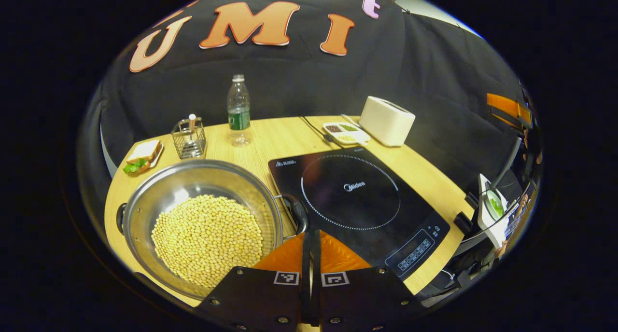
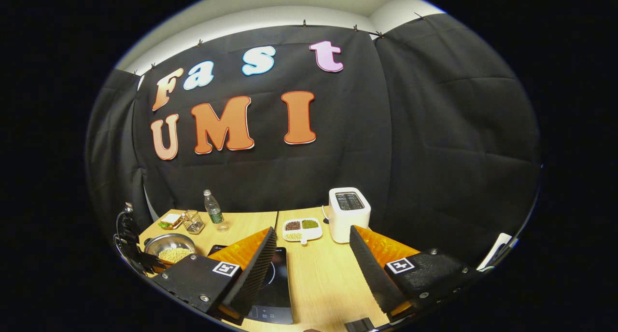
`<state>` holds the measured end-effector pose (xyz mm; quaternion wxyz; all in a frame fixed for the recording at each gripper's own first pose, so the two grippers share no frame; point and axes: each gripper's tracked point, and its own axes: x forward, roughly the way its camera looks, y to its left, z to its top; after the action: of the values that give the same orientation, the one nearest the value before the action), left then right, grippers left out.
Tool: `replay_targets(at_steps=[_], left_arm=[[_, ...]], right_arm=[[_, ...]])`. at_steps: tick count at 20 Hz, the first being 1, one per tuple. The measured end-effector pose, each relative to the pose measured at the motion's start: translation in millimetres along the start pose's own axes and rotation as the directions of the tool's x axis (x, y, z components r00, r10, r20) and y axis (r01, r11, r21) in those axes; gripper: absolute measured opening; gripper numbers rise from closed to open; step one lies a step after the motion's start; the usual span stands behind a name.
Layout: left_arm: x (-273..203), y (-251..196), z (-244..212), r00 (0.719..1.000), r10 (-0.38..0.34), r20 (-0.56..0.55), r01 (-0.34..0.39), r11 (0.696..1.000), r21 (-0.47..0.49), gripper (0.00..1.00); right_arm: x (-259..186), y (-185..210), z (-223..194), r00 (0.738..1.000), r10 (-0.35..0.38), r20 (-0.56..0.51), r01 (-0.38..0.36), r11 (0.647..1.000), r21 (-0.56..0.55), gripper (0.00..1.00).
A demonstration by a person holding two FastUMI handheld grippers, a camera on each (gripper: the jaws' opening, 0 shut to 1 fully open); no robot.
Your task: First push the handle of the pot to place it horizontally, then grasp the pot with both hands and set it on the induction cooktop.
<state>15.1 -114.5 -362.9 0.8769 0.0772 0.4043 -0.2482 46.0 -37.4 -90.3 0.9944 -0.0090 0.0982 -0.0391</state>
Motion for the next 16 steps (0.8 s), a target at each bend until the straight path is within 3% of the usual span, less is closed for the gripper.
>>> replay_targets(at_steps=[3,4,8,11,16], left_arm=[[-35.8,20.1,31.4,0.994,0.033,0.108,-0.035,0.999,0.008,0.02],[-47.4,28.1,40.5,0.988,0.047,0.144,-0.048,0.999,0.006,0.03],[-93.2,66.4,63.4,0.960,0.110,0.258,-0.105,0.994,-0.034,0.02],[-124.6,104.6,60.8,0.934,0.184,0.305,-0.177,0.983,-0.054,0.02],[-157.2,157.9,48.3,0.900,0.260,0.351,-0.234,0.966,-0.113,0.02]], right_arm=[[-7.3,17.3,6.0,1.000,0.011,0.020,-0.011,1.000,-0.018,1.00],[-10.3,23.8,8.4,0.999,0.016,0.028,-0.015,1.000,-0.021,0.95],[-20.4,56.8,14.3,0.998,0.041,0.056,-0.040,0.999,-0.030,0.95],[-24.1,88.0,11.1,0.995,0.071,0.065,-0.068,0.997,-0.037,0.95],[-20.5,148.1,-2.5,0.991,0.122,0.054,-0.120,0.992,-0.048,0.95]])
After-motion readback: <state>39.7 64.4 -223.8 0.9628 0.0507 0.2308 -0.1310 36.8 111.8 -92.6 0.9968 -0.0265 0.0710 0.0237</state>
